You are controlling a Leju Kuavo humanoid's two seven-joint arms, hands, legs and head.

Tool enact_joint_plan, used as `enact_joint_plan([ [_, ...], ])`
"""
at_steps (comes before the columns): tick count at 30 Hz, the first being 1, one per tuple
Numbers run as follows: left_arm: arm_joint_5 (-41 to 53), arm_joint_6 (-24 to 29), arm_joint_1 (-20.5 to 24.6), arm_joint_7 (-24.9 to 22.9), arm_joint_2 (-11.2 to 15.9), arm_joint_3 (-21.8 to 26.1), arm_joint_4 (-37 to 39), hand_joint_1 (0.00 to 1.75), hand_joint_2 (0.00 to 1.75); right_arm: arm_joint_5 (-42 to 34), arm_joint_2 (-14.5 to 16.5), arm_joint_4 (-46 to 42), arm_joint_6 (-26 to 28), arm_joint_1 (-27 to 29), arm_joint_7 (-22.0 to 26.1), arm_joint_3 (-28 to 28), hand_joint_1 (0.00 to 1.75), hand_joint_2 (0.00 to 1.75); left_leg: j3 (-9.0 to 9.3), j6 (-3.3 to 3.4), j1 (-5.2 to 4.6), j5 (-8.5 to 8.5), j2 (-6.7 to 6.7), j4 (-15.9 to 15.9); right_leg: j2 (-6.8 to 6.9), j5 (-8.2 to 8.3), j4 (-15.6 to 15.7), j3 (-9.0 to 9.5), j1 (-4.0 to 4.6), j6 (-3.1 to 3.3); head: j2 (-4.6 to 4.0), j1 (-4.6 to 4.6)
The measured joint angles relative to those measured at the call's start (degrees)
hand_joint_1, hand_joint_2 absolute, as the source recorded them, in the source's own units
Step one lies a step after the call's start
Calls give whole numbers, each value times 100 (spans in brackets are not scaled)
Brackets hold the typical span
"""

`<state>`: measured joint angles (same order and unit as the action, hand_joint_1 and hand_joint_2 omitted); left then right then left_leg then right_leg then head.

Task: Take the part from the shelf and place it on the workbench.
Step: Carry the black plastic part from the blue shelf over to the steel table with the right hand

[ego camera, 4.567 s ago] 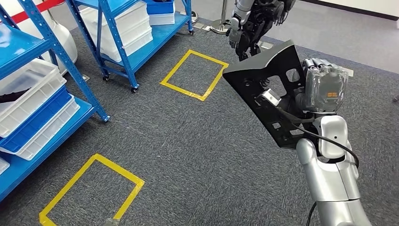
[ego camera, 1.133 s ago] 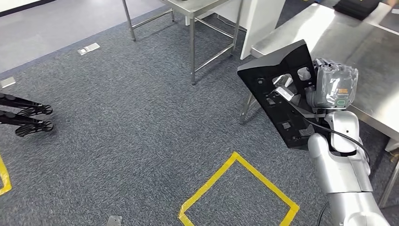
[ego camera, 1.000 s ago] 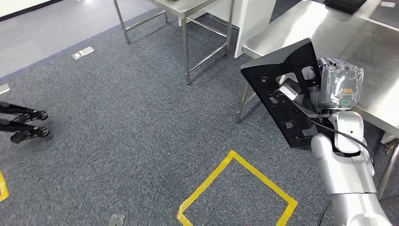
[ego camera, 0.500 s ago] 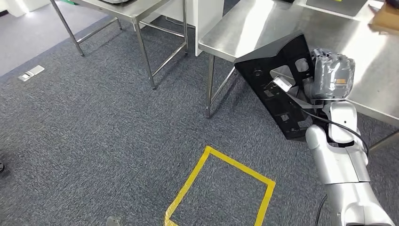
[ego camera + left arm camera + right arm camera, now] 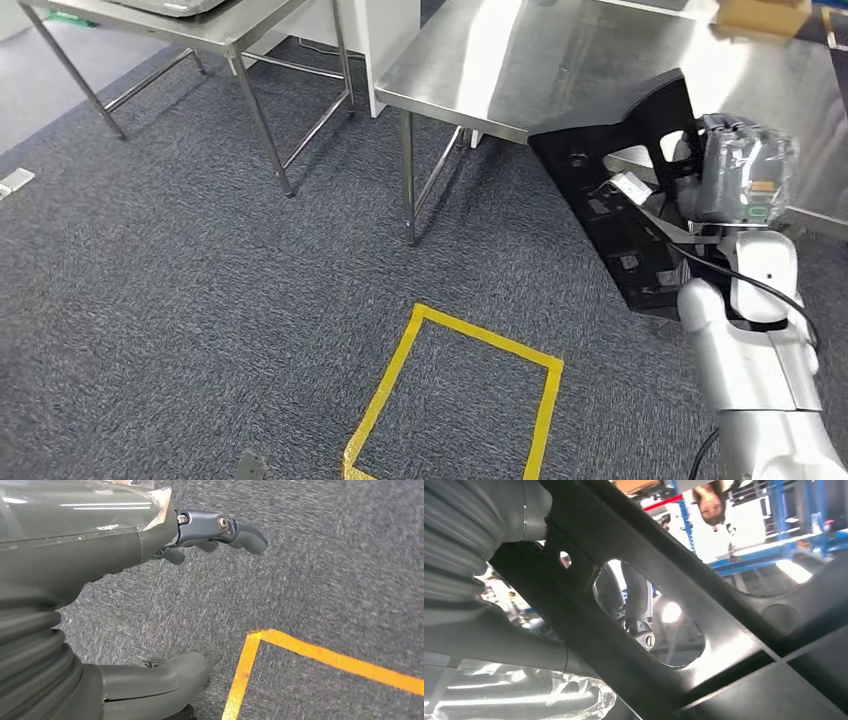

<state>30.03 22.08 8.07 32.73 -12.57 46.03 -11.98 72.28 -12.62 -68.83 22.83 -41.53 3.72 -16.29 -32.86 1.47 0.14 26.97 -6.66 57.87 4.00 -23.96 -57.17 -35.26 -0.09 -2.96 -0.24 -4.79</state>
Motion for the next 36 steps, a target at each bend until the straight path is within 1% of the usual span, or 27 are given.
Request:
enact_joint_plan([
  [1, 0, 0, 4, -1, 0, 0, 0, 0, 175, 0, -9, 0, -1, 3, 0, -1, 152, 175, 16, -24, -3, 13, -70, -5, -84, 13, 2, -12, -4, 45, 0, 5],
  [2, 0, 0, 11, -1, 0, -1, 0, 0, 175, 0, -20, -1, -2, 8, 0, -1, 152, 175, 13, -54, 12, 40, -73, 10, -155, 23, 9, -11, -44, 81, 0, 13],
  [3, 0, 1, 18, -1, 0, -1, 0, 0, 175, 0, -25, -1, -2, 5, 0, -1, 152, 175, -13, -81, 32, 108, 23, 86, -224, 31, 17, -5, -81, 129, 0, 24],
  [4, 0, 1, 22, -1, 1, -2, 0, 0, 175, 0, -26, -1, -3, -2, -1, -1, 152, 175, -94, -107, 50, 238, 185, 278, -290, 43, 26, 5, -118, 185, 0, 42],
  [6, 0, 2, 13, -1, 4, -1, 0, 0, 175, 0, -7, 0, -4, -10, -2, -4, 152, 175, -413, -140, 71, 617, 552, 988, -424, 50, 30, 9, -136, 259, 0, 89],
  [7, 0, 2, 5, -3, 4, -1, 0, 0, 175, 1, 2, 1, -4, -2, -2, -6, 152, 175, -598, -151, 73, 771, 633, 1368, -500, 52, 29, 8, -128, 274, 0, 108],
  [8, 0, 2, -1, -4, 5, 0, 0, 0, 175, 1, 11, 2, -4, 10, -1, -10, 152, 175, -728, -157, 76, 826, 666, 1607, -584, 51, 25, 7, -123, 275, 0, 121],
  [9, 0, 2, -3, -6, 5, 1, 0, 0, 175, 1, 15, 2, -4, 20, -1, -16, 152, 175, -762, -159, 84, 760, 679, 1634, -672, 51, 18, 8, -122, 274, 0, 137],
  [10, 0, 2, -3, -7, 5, 1, 0, 0, 175, 1, 17, 2, -4, 25, 0, -24, 152, 175, -693, -156, 96, 593, 695, 1446, -757, 51, 6, 9, -124, 272, 0, 154],
  [11, 0, 2, -3, -7, 6, 1, 0, 0, 175, 1, 19, 2, -4, 25, 0, -31, 152, 175, -542, -152, 118, 370, 757, 1096, -840, 48, -12, 7, -127, 268, 0, 173],
  [13, 0, 3, -3, -8, 12, 1, 0, 0, 175, 1, 27, 3, -4, 15, 0, -41, 152, 175, -230, -142, 164, 94, 1028, 422, -986, 40, -62, -23, -113, 232, 0, 201],
  [15, -2, 4, -1, -9, 18, 1, 1, 0, 175, 1, 26, 5, -7, 1, 0, -44, 152, 175, -104, -108, 153, 70, 1167, 173, -1119, 62, -79, -98, -105, 146, 0, 205],
  [17, -6, 7, 9, -9, 16, 2, 1, 0, 175, -1, 8, 8, -11, 0, 0, -46, 152, 175, -72, -23, 117, 37, 1032, 115, -1230, 108, -53, -167, -108, 45, 0, 219],
  [18, -8, 9, 16, -6, 12, 3, -1, 0, 175, -4, -5, 9, -13, -1, -1, -47, 152, 175, -55, 32, 109, 7, 961, 74, -1152, 96, -86, -205, -102, 16, 0, 226],
  [19, -8, 11, 21, -3, 8, 3, -2, 0, 175, -7, -14, 11, -14, -10, -2, -47, 152, 175, -38, 81, 110, -23, 883, 29, -1004, 32, -215, -286, -88, 7, 0, 209],
  [21, -9, 13, 20, 3, 4, 3, -3, 0, 175, -10, -22, 19, -14, -34, -4, -53, 152, 175, -21, 135, 97, -49, 725, -15, -630, -226, -816, -587, -75, 33, 0, 141],
  [23, -10, 14, 11, 4, 3, 4, -2, 0, 175, -9, -21, 34, -10, -21, -4, -59, 152, 175, -25, 145, 83, -43, 561, -13, -499, -453, -1504, -916, -81, 29, 0, 84],
  [24, -11, 14, 9, 5, 2, 5, -2, 0, 175, -8, -25, 41, -8, -4, -4, -60, 152, 175, -27, 145, 80, -38, 482, -11, -472, -474, -1636, -973, -89, 4, 0, 65],
  [25, -11, 15, 10, 5, 0, 5, -2, 0, 175, -7, -29, 46, -6, 6, -4, -60, 152, 175, -24, 139, 82, -31, 405, -10, -439, -407, -1514, -897, -98, -36, 0, 37],
  [26, -11, 15, 10, 6, -4, 5, -2, 0, 175, -7, -32, 48, -4, 6, -4, -60, 152, 175, -17, 127, 85, -21, 332, -9, -374, -279, -1169, -704, -107, -79, 0, 4],
  [28, -11, 15, 12, 10, -12, 5, -3, 0, 175, -7, -34, 48, -1, -21, -4, -61, 152, 175, 11, 79, 64, 10, 195, -7, -70, -43, -343, -239, -83, -102, -1, -76],
  [30, -11, 16, 13, 16, -14, 5, -4, 0, 175, -4, -36, 48, 5, -42, -3, -65, 152, 175, 46, 22, 21, 46, 75, -9, 85, 35, -2, -51, -22, -35, -2, -114],
  [31, -13, 17, 13, 20, -15, 5, -4, 0, 175, 3, -42, 48, 10, -42, -3, -66, 152, 175, 65, -5, 8, 63, 10, -16, 21, 43, -10, -53, 6, 1, -2, -116],
  [32, -14, 19, 15, 20, -14, 5, -4, 0, 175, 16, -51, 48, 16, -38, -4, -67, 152, 175, 82, -32, 6, 83, -52, -19, -65, 51, -7, -59, -21, 39, -2, -104],
  [33, -16, 20, 19, 21, -12, 5, -4, 0, 175, 33, -58, 47, 25, -37, -8, -67, 152, 175, 81, -63, 21, 126, -20, 12, -133, 57, -1, -52, -60, 70, -2, -85],
  [34, -17, 22, 23, 22, -9, 5, -4, 0, 175, 53, -61, 48, 37, -39, -17, -68, 152, 175, 45, -88, 42, 211, 93, 113, -187, 63, 7, -44, -105, 121, -2, -62],
  [36, -18, 28, 20, 23, -3, 6, -4, 0, 175, 103, -45, 53, 67, -48, -43, -77, 152, 175, -217, -125, 79, 539, 470, 692, -283, 67, 16, -36, -155, 219, -2, 9],
])
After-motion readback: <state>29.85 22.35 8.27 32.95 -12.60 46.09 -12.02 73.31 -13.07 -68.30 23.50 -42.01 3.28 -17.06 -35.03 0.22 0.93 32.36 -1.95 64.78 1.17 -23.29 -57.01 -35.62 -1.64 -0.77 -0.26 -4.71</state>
